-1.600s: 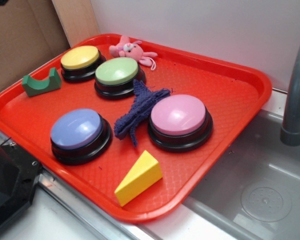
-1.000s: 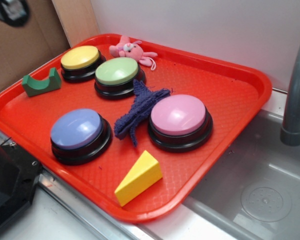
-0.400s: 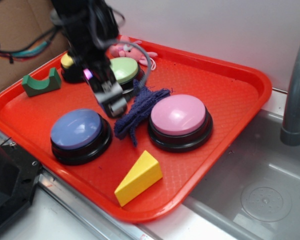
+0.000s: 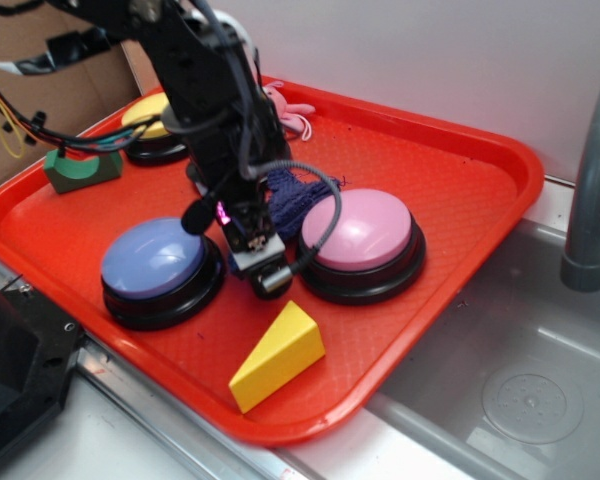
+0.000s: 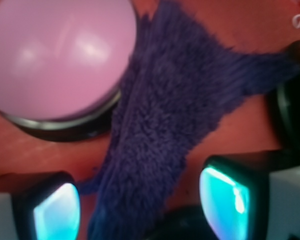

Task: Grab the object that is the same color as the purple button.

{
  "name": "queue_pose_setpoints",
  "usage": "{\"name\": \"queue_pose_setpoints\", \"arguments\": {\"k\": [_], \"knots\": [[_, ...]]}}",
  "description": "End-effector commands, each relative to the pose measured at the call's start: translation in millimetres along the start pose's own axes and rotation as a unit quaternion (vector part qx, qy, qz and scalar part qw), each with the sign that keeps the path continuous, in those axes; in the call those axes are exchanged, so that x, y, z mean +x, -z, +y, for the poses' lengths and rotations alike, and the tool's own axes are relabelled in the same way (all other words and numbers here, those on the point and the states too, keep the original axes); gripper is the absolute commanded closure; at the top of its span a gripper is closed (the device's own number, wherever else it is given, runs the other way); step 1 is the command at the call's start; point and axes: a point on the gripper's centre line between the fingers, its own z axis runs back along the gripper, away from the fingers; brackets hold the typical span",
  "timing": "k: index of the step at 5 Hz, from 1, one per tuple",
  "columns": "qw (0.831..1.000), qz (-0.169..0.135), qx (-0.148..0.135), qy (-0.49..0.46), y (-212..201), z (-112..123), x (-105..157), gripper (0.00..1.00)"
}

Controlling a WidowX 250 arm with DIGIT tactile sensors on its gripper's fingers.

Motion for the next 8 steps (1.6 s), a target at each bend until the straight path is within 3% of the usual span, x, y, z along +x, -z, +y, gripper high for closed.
{"name": "queue_pose_setpoints", "arguments": {"k": [1,2,4,5,6,7,8], "knots": [[1.0,0.0,0.01,0.004,14,0,3,0.0],[1.0,-0.009,0.008,-0.003,10,3,5,1.0],[0.998,-0.025,0.007,-0.049,-17,18,16,1.0],[0.995,-0.044,0.003,-0.091,-55,28,25,1.0],[0.987,-0.057,0.022,-0.15,-88,37,25,1.0],[0.97,-0.027,0.045,-0.236,-129,58,12,1.0],[0.956,-0.033,0.041,-0.29,-153,71,-12,1.0]]}}
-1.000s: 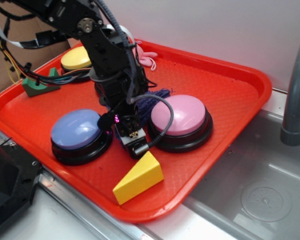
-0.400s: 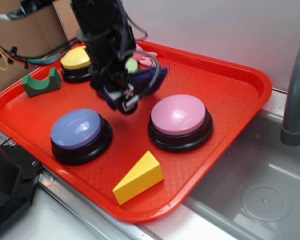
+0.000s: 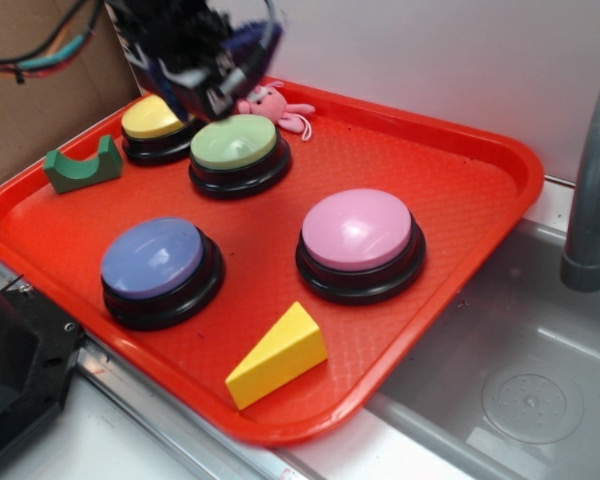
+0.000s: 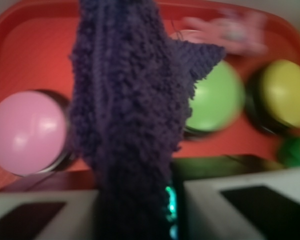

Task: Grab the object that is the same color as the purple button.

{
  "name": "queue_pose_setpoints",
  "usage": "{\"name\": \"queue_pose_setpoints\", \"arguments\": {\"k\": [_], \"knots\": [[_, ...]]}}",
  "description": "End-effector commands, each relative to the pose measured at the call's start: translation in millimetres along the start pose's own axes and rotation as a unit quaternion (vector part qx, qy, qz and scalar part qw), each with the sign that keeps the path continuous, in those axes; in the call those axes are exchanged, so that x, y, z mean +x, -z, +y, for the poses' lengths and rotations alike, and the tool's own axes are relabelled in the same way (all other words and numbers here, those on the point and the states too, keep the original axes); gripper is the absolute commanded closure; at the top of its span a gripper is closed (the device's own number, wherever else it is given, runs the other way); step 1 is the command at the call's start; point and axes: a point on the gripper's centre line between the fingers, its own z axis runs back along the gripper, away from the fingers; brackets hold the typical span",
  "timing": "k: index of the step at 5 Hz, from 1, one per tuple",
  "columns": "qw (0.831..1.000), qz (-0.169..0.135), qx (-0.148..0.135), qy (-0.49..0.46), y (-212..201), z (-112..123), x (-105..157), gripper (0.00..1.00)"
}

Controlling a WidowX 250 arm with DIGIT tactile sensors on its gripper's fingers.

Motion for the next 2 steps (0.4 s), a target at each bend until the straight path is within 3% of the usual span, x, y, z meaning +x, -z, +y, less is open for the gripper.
{"name": "queue_pose_setpoints", "arguments": {"k": [1,2], "knots": [[0.995,-0.021,-0.017,-0.098,-45.6,36.6,-14.2,1.0],[0.992,-0.014,-0.045,-0.118,-42.4,44.1,-14.3,1.0]]}}
